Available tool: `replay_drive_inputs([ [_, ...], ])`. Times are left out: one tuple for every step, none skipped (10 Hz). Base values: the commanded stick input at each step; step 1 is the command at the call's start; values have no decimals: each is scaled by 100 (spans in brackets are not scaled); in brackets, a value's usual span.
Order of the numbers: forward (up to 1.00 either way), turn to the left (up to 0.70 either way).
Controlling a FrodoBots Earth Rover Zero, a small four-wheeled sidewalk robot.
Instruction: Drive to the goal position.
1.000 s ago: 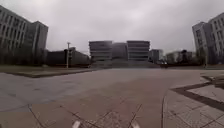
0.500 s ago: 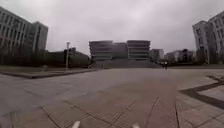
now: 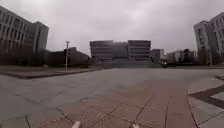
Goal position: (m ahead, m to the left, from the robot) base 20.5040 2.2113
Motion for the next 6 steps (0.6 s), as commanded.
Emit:
replay_drive_inputs([
  [70, 0],
  [70, 0],
  [70, 0],
  [70, 0],
  [70, 0],
  [70, 0],
])
